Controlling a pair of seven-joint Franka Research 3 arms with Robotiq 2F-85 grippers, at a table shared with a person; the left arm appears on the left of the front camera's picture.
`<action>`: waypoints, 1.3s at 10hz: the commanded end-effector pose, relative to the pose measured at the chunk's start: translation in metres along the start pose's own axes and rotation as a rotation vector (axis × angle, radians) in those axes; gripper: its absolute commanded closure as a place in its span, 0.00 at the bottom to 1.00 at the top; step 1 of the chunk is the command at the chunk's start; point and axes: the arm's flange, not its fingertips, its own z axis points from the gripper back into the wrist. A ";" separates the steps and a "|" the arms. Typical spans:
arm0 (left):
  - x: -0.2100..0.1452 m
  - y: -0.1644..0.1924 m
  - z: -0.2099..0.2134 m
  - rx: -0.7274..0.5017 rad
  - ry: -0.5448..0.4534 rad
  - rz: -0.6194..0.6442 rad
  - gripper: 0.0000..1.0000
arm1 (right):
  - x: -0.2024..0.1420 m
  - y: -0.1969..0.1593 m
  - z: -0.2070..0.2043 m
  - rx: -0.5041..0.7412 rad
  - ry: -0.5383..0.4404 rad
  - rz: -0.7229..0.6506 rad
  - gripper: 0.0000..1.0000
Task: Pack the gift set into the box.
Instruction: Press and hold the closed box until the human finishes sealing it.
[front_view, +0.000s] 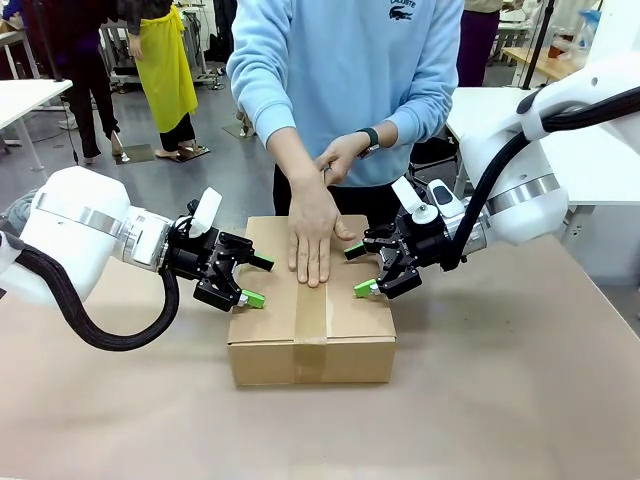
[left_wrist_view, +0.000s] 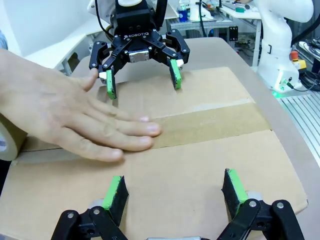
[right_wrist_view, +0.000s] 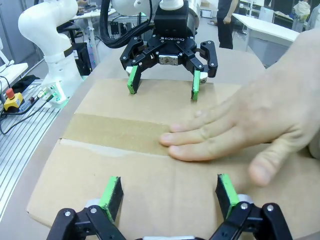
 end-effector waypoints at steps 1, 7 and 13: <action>0.000 -0.001 -0.002 0.000 0.008 -0.001 0.00 | -0.001 0.001 0.000 -0.001 0.003 0.006 0.00; 0.000 -0.001 -0.002 0.000 0.008 -0.001 0.00 | -0.001 0.001 0.000 -0.001 0.003 0.006 0.00; 0.000 -0.001 -0.002 0.000 0.008 -0.001 0.00 | -0.001 0.001 0.000 -0.001 0.003 0.006 0.00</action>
